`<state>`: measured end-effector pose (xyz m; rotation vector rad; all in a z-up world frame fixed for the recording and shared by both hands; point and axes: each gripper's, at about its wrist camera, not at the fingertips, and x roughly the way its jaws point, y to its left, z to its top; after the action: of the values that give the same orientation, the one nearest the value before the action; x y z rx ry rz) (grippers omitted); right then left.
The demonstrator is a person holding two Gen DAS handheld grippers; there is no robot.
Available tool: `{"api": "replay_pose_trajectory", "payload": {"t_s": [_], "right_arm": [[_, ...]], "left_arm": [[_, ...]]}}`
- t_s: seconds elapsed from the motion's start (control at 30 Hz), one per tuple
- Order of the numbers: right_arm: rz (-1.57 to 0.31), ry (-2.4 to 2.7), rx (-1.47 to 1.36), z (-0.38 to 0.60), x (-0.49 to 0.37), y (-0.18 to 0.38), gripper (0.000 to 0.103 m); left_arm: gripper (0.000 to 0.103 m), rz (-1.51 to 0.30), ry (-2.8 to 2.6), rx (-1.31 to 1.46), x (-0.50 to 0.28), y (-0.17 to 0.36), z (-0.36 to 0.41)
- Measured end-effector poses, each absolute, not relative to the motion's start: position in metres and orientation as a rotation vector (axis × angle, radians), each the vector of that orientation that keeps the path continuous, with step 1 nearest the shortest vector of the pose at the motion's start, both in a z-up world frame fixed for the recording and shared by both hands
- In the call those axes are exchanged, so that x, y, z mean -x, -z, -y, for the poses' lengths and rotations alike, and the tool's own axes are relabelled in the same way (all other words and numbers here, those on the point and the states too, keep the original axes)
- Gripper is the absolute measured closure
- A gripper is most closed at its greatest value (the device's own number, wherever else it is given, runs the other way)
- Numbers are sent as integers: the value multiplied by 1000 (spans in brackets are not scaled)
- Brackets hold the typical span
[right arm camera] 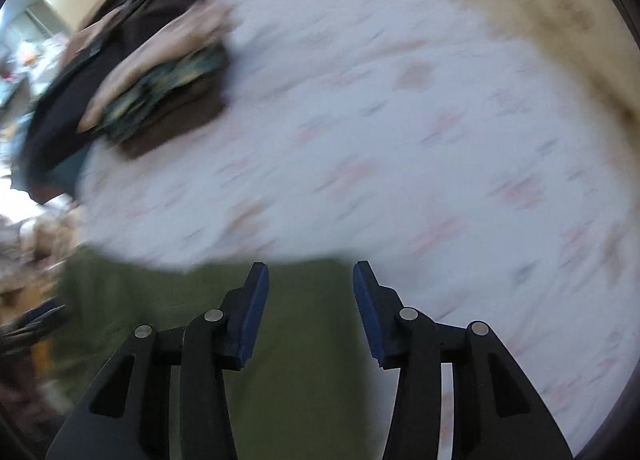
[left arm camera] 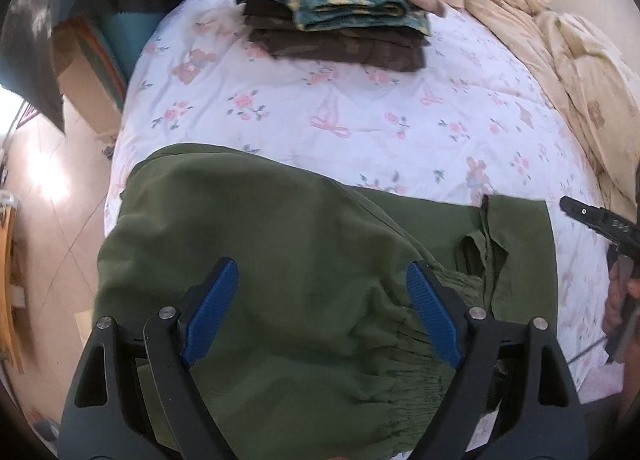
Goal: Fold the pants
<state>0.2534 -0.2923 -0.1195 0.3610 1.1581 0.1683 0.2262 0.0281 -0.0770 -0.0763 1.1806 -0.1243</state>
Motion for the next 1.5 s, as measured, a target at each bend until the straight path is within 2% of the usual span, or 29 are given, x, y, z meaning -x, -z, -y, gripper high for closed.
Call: {"api": "replay_pose_trajectory", "payload": {"t_s": [0.07,0.13,0.17,0.33,0.37,0.4,0.43,0.47,0.5,0.7,0.87,0.9,0.97,1.03,1.07,1.1,1.13,1.17,1.3,1.4,1.43,1.47,1.5], "right_arm": [[-1222,-245,-409,275,-239,123,56],[-1267,-342,-389,245,-210,127,51],[-1286,-376,-350,230,-197,129,46],[-1275,-424,-21,166,-149,138,46],[-1274,-422,23,158,-147,141,51],[-1288,-431,57,151,-143,145,77],[-1286,-435,72,149,-141,147,90],[-1270,-422,78,149,-142,145,93],[-1245,-420,47,154,-140,139,101],[-1220,-497,-41,178,-111,104,101],[-1318,-527,-56,178,-99,128,100],[-1343,-550,-76,174,-100,137,95],[-1371,-566,-46,163,-99,145,95],[-1376,-560,-33,161,-98,145,87],[-1364,-565,-55,165,-98,141,72],[-1346,-558,-74,169,-98,137,42],[-1324,-539,-88,172,-98,133,30],[-1291,-512,-99,178,-97,127,26],[-1258,-442,-82,182,-98,126,26],[-1288,-447,-46,175,-99,137,26],[-1302,-450,-32,172,-100,141,26],[-1316,-454,-19,169,-99,146,27],[-1321,-456,-10,166,-99,150,27]], "left_arm": [[19,-1183,152,45,-222,78,-18],[19,-1180,170,42,-220,76,-11],[19,-1178,187,48,-220,73,-8],[19,-1148,214,29,-216,64,0],[19,-1147,213,24,-216,63,0],[19,-1147,212,20,-215,63,0],[19,-1149,211,20,-214,64,-1],[19,-1151,211,22,-214,63,-1],[19,-1154,210,24,-213,64,-2],[19,-1161,226,41,-211,62,0],[19,-1179,239,30,-210,69,10],[19,-1185,240,32,-211,71,12],[19,-1192,253,50,-217,74,18],[19,-1225,269,76,-227,76,26],[19,-1252,281,98,-236,79,33],[19,-1294,307,109,-247,85,45],[19,-1334,330,104,-257,93,57],[19,-1361,339,91,-265,101,68],[20,-1458,367,14,-292,144,112],[27,-1483,349,-101,-298,173,134],[35,-1460,348,-112,-299,173,136],[62,-1435,358,-112,-298,171,138],[81,-1408,390,-114,-296,167,141]]}}
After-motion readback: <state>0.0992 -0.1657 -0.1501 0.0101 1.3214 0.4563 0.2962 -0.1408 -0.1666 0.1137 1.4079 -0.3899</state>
